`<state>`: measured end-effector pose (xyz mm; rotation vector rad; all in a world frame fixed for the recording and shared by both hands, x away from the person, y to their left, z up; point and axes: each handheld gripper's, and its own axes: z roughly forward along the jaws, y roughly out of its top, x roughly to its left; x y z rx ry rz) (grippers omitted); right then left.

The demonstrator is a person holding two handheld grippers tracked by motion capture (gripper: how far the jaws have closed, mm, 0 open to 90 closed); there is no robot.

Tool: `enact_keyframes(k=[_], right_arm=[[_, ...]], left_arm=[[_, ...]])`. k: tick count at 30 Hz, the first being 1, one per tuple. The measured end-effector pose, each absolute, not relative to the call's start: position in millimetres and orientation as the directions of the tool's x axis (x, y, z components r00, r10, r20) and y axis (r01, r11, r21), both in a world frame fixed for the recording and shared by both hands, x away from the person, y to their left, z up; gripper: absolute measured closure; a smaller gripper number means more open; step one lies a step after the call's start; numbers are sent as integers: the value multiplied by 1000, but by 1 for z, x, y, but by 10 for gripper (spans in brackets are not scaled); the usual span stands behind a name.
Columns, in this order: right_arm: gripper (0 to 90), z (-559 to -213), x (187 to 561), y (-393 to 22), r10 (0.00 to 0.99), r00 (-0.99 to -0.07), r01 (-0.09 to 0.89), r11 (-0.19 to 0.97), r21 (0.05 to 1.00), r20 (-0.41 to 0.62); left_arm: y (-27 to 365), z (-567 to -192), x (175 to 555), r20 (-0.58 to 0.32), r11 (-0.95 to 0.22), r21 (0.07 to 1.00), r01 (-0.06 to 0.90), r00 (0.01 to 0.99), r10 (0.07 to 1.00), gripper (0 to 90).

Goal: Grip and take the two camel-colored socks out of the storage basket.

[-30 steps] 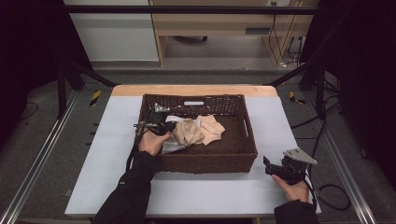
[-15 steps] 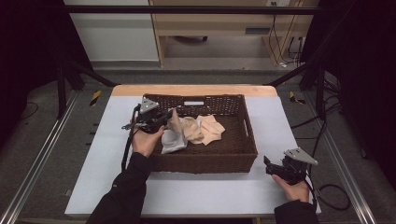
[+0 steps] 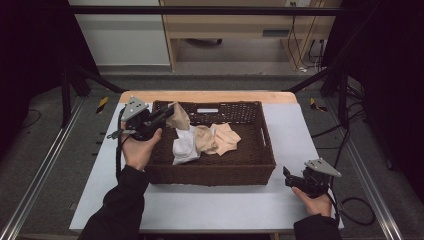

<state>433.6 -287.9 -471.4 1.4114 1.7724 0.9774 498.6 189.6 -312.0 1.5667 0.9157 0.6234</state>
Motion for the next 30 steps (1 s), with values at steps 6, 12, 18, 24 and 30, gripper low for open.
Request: enact_keyframes(k=[6,12,18,24,30], right_arm=[[79,-471,433,-288,979,-197,483,137,865,-45],[79,-471,433,-288,980,-193,483,138,865,-48],[79,-472,433,-289,980,-190,485,140,863,-52],[79,-471,433,-289,980,-189,485,140,863,-52],[79,-472,433,-288,981,-188,487,137,862,-50]], left_arm=[[206,-308,487,-86,-27,980,196,544,835,845],[233,-311,479,-91,-12,981,195,508,857,845],[272,-316,464,-89,10,984,177,448,890,845],[303,-322,449,-108,41,984,172,406,908,845],[324,-339,445,-113,38,977,208,366,924,845]])
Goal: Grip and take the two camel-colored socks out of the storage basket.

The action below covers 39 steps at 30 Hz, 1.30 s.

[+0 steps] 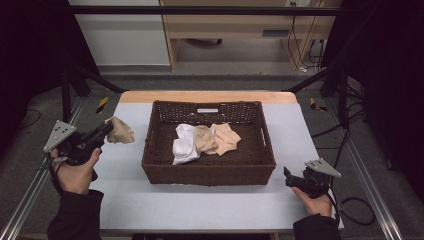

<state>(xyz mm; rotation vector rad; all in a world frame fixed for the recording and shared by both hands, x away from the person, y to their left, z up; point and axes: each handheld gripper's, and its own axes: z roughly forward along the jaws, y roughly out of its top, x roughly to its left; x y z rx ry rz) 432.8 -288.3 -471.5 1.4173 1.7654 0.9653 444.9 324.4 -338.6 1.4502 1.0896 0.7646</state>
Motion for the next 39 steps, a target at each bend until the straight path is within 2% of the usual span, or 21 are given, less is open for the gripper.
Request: enact_keyframes(k=[7,14,24,26,29,30,31,33,34,39], right_arm=[[79,-471,432,-289,981,-187,482,134,866,-48],[79,-470,431,-289,980,-195,480,134,867,-44],[78,-470,431,-289,979,-197,482,138,865,-47],[78,-470,431,-290,980,-195,482,138,865,-47],[78,-470,431,-289,980,-195,483,138,865,-47],[78,-470,431,-290,980,-195,482,138,865,-47],[78,-470,431,-290,980,-195,482,138,865,-47],[78,-470,431,-290,980,-194,483,134,865,-44],[78,-470,431,-290,980,-193,484,136,865,-46],[78,-470,431,-290,980,-194,482,137,865,-47]], left_arm=[[333,-358,449,-118,28,963,269,325,938,844],[337,-395,452,-83,-39,918,395,289,954,844],[333,-433,465,-48,-121,836,536,291,956,824],[333,-438,467,-34,-139,823,551,292,956,789],[332,-440,468,-15,-150,816,559,279,960,652],[332,-439,468,-22,-137,825,549,273,962,562],[332,-439,468,-22,-137,825,549,273,962,533],[332,-436,468,-29,-131,830,542,277,960,523],[331,-432,467,-38,-120,840,529,278,960,483],[330,-418,462,-58,-84,873,480,274,960,454]])
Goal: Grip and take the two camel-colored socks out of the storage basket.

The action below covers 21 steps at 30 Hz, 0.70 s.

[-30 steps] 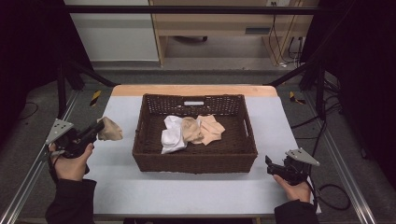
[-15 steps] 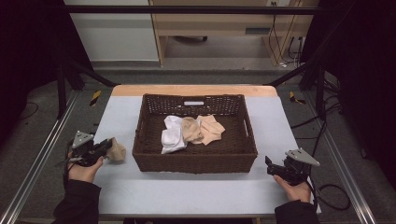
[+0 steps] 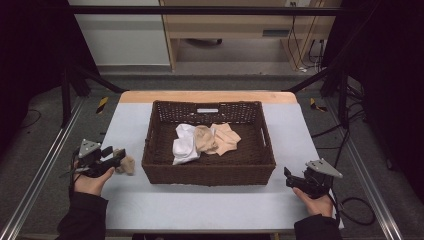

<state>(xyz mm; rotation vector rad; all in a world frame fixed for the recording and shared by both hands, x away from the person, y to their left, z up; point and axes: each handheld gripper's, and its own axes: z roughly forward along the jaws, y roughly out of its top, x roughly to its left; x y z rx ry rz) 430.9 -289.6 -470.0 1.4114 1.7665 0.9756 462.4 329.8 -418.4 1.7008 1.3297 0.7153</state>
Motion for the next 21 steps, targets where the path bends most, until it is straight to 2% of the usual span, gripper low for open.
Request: enact_keyframes(k=[11,21], right_arm=[[76,-470,432,-291,981,-190,479,133,868,-45],[76,-470,432,-290,980,-194,482,130,867,-39]], left_arm=[[302,-382,449,-66,-53,940,336,333,940,472],[268,-365,449,-60,-68,956,287,414,908,507]])
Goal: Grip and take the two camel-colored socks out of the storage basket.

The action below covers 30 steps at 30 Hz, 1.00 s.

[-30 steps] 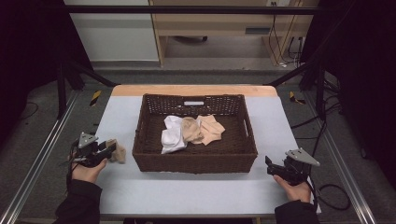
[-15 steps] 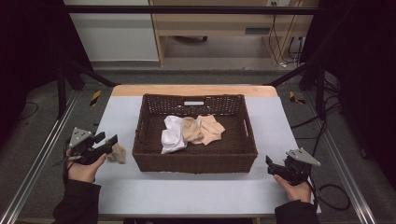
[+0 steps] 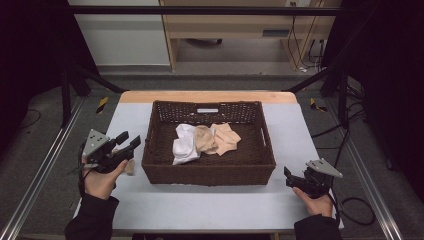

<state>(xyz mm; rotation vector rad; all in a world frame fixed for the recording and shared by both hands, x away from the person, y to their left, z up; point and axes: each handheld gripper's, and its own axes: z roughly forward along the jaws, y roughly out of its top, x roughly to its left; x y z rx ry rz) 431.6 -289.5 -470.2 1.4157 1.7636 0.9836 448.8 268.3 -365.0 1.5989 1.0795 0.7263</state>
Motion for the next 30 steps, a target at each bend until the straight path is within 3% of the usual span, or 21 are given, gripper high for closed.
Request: enact_keyframes(k=[18,30], right_arm=[[77,-471,433,-290,981,-191,482,130,867,-41],[78,-470,433,-290,981,-193,482,127,867,-37]], left_arm=[[181,-328,485,10,-154,959,237,514,858,513],[146,-343,526,8,-172,945,276,510,860,488]])
